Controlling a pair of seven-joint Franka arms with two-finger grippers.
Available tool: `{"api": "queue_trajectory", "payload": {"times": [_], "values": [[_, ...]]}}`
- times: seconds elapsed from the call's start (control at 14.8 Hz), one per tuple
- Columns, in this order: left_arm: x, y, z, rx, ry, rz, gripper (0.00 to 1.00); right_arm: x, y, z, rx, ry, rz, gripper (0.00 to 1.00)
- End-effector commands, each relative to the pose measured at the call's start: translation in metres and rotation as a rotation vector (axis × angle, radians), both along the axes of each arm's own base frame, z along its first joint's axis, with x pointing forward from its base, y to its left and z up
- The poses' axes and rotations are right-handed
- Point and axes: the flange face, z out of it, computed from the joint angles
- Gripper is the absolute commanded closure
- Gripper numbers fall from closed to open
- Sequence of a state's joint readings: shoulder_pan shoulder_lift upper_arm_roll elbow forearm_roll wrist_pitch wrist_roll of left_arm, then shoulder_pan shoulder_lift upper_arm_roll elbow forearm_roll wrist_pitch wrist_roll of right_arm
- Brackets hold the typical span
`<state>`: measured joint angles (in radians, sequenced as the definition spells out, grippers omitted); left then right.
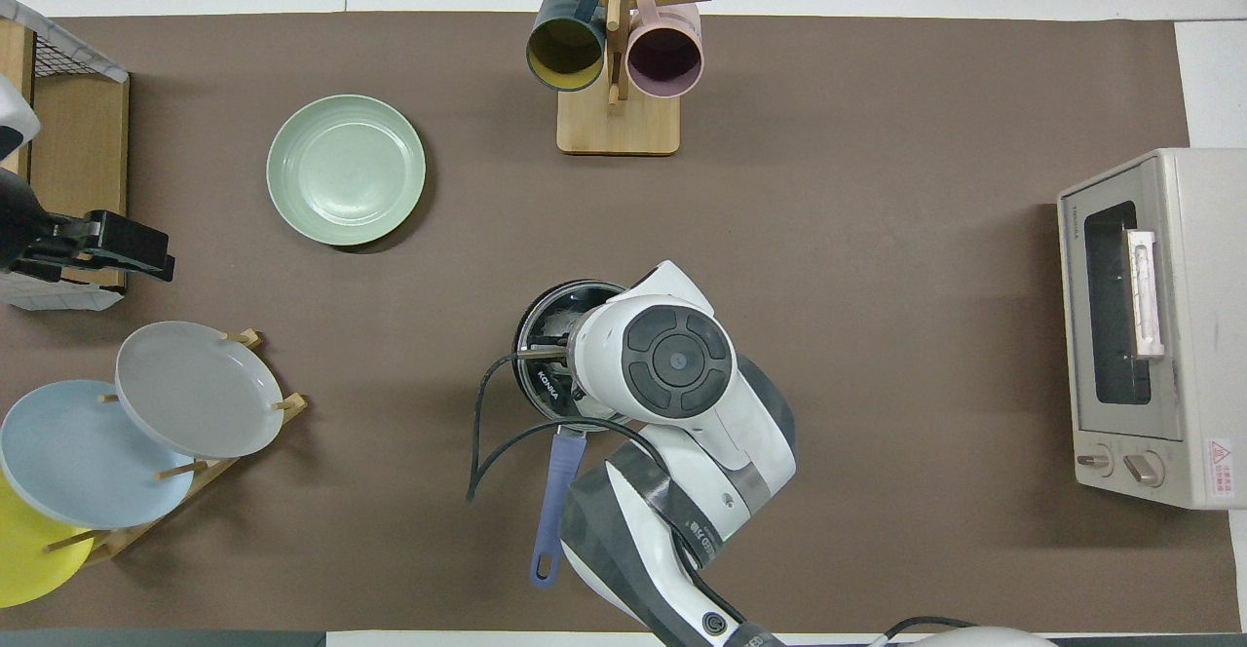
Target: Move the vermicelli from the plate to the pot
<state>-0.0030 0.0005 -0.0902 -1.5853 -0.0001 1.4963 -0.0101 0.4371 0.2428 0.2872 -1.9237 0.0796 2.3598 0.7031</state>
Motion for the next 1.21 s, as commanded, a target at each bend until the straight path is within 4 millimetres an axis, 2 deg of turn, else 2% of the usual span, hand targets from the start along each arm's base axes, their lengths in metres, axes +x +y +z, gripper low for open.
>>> {"api": "queue_trajectory", "payload": {"times": [0.0, 0.61, 0.74, 1.15], "values": [[-0.006, 0.001, 0.005, -0.004, -0.005, -0.007, 0.0, 0.001, 0.01, 0.0, -0.008, 0.003, 0.018, 1.0], [-0.005, 0.002, 0.004, -0.018, -0.005, -0.004, 0.0, 0.002, 0.012, -0.004, -0.058, -0.042, 0.058, 1.0], [-0.005, 0.001, 0.005, -0.033, -0.005, 0.001, 0.0, -0.007, 0.022, -0.004, -0.051, -0.046, 0.05, 1.0], [-0.006, 0.003, 0.006, -0.035, -0.01, 0.002, 0.0, -0.001, 0.019, -0.005, -0.037, -0.04, 0.005, 1.0]]}}
